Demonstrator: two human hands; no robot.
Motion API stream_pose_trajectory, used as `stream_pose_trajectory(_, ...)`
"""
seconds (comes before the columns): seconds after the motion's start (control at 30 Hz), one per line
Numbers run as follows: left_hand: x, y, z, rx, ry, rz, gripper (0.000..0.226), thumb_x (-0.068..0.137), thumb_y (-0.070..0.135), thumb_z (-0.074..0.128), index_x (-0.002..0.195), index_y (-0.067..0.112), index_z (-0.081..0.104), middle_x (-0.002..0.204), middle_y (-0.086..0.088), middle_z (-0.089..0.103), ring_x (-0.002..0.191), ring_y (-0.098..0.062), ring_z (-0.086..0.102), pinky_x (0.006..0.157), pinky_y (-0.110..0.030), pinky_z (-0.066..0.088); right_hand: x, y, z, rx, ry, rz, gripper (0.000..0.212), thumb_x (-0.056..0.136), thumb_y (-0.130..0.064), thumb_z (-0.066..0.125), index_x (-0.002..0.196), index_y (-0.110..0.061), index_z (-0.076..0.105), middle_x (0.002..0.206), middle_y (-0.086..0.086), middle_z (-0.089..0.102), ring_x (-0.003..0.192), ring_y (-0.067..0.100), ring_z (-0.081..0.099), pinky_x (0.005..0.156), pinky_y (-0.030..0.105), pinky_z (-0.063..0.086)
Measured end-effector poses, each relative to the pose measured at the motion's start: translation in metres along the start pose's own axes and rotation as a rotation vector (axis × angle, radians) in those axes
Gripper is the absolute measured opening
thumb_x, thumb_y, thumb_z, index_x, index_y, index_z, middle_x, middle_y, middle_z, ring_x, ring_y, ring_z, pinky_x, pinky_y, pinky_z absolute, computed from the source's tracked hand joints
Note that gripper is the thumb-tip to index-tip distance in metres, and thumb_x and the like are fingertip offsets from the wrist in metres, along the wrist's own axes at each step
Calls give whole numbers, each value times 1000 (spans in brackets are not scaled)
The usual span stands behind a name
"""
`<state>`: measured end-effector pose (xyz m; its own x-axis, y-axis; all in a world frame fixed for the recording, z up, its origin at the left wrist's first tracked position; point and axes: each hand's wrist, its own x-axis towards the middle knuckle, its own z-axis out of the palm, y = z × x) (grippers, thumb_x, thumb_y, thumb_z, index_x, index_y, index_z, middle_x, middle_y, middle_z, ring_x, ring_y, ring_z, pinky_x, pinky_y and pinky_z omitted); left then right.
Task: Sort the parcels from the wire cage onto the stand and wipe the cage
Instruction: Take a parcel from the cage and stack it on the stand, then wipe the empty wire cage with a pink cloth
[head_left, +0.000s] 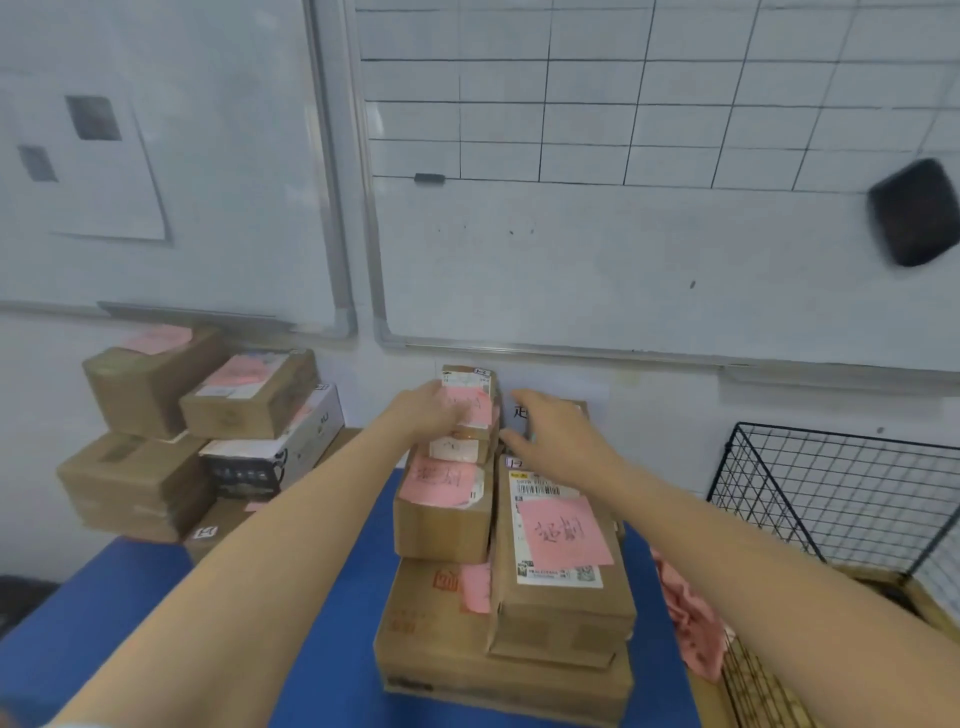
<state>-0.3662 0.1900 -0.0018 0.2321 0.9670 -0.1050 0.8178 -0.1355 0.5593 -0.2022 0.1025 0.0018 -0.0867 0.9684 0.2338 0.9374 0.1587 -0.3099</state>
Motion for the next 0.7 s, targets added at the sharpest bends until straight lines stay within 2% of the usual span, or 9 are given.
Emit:
stream_pose_trajectory(0.1,-5,3,-4,-72,71,15,67,97,46,44,152,18,19,155,-13,25,139,-31,31,110,-38,28,-9,17,-15,-27,47,8,52,98,-30,50,144,-10,38,144,8,46,132,24,43,108,33,31)
stream_pose_trajectory(0.23,-15,26,-4,-62,129,89,65,97,47,44,150,15,24,155,-12,28,139,-30,31,110,-36,28,-32,45,-39,-181,40,-73,53,98,-30,51,145,-12,37,145,7,46,132,23,41,109,31,28)
stream_pose_trajectory(0.33,-26,50,4,-31,163,157,67,96,46,46,150,12,26,154,-12,30,140,-29,31,110,-36,27,-51,61,-58,-176,82,-39,53,98,-30,51,145,-11,37,146,7,44,134,23,40,108,31,28)
stream_pose_trajectory(0.53,-54,105,42,6,127,257,67,96,46,47,151,16,25,155,-8,27,139,-27,32,111,-37,27,-94,99,-80,-176,109,11,55,97,-32,51,146,-11,36,146,8,44,134,23,40,110,32,28)
stream_pose_trajectory(0.7,-78,153,87,45,85,348,64,96,39,49,150,15,25,156,-8,25,142,-22,27,112,-30,21,-137,134,-99,-150,135,30,55,96,-33,52,145,-11,37,145,8,46,133,23,41,110,34,31)
